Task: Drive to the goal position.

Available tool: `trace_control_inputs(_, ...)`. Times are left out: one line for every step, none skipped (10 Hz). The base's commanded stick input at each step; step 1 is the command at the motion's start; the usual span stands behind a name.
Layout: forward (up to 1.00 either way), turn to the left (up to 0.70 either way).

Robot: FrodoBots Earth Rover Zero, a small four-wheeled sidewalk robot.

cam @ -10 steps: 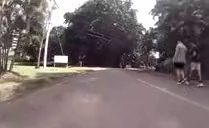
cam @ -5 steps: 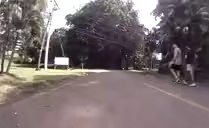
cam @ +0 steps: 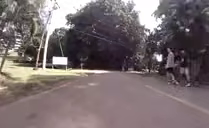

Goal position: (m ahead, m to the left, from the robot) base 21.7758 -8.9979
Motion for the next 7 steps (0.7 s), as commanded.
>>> trace_control_inputs(0.70, 0.00)
trace_control_inputs(0.70, 0.00)
trace_control_inputs(0.70, 0.00)
trace_control_inputs(0.70, 0.00)
trace_control_inputs(0.70, 0.00)
trace_control_inputs(0.70, 0.00)
trace_control_inputs(0.70, 0.00)
